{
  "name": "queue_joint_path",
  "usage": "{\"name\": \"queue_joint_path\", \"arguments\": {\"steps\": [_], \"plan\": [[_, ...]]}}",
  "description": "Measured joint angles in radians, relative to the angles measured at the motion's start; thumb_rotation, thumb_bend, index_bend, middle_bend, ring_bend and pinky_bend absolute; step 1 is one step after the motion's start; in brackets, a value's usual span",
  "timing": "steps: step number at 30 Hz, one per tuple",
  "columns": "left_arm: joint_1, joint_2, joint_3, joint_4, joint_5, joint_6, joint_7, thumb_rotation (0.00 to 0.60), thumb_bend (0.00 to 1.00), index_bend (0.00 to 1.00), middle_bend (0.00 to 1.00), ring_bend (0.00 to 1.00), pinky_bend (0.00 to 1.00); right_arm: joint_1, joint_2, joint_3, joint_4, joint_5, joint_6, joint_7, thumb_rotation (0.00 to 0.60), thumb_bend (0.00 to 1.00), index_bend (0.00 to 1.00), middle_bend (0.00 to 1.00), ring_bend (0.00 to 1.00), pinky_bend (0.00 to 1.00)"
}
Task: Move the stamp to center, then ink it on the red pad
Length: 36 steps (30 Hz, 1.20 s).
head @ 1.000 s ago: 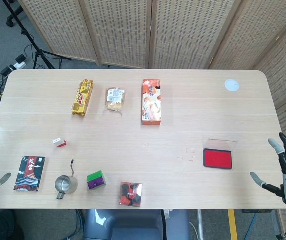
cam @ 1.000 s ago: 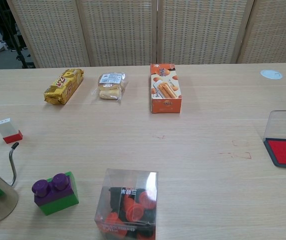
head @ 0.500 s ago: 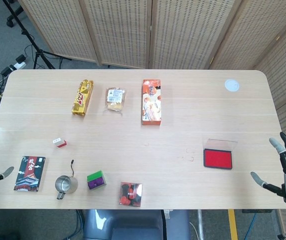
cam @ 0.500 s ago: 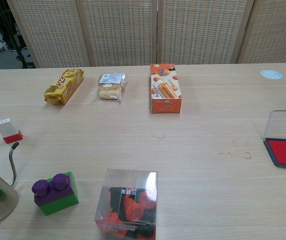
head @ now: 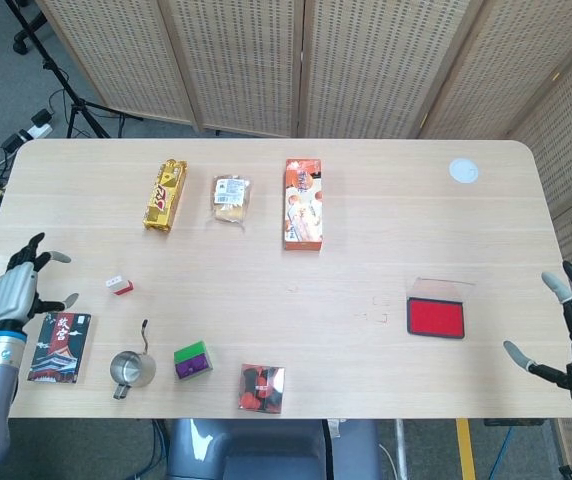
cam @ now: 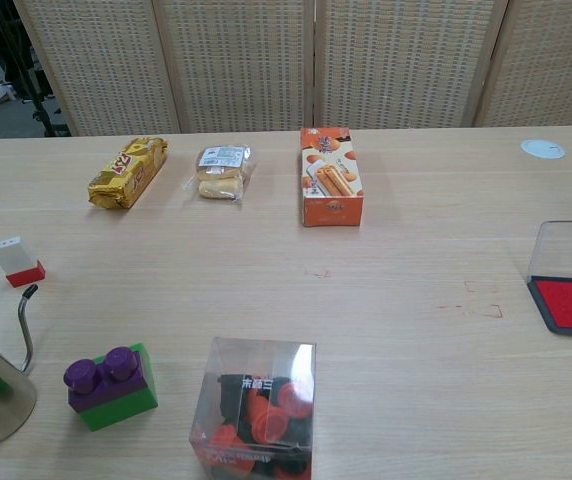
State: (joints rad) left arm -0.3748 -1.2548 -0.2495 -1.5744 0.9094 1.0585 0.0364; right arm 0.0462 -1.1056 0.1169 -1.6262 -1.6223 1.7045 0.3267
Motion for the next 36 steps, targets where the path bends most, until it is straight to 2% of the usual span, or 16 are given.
{"name": "queue_joint_path", "arguments": {"steps": [8, 14, 21, 32, 36], "plan": [[-0.121, -0.085, -0.033, 0.033, -0.214, -0.054, 0.193, 0.6, 0.25, 0.47, 0.0, 0.0, 0.0, 0.003, 0.003, -0.001, -0.004, 0.003, -0.01, 0.001, 0.6, 0.0, 0.1, 0.0, 0.0, 0.0], [-0.187, -0.145, -0.041, 0.064, -0.329, -0.051, 0.295, 0.6, 0.25, 0.47, 0.0, 0.0, 0.0, 0.004, 0.008, -0.001, -0.006, 0.008, -0.016, 0.008, 0.6, 0.0, 0.1, 0.0, 0.0, 0.0], [-0.221, -0.206, -0.03, 0.119, -0.393, -0.049, 0.34, 0.6, 0.26, 0.47, 0.0, 0.0, 0.0, 0.005, 0.011, -0.002, -0.007, 0.011, -0.022, 0.016, 0.6, 0.0, 0.1, 0.0, 0.0, 0.0], [-0.232, -0.252, -0.021, 0.203, -0.431, -0.082, 0.333, 0.6, 0.29, 0.52, 0.0, 0.0, 0.0, 0.006, 0.014, 0.0, -0.005, 0.019, -0.028, 0.025, 0.6, 0.0, 0.1, 0.0, 0.0, 0.0], [-0.232, -0.258, -0.018, 0.207, -0.435, -0.077, 0.333, 0.6, 0.34, 0.54, 0.0, 0.0, 0.0, 0.007, 0.014, 0.0, -0.006, 0.02, -0.031, 0.024, 0.6, 0.0, 0.1, 0.0, 0.0, 0.0]]}}
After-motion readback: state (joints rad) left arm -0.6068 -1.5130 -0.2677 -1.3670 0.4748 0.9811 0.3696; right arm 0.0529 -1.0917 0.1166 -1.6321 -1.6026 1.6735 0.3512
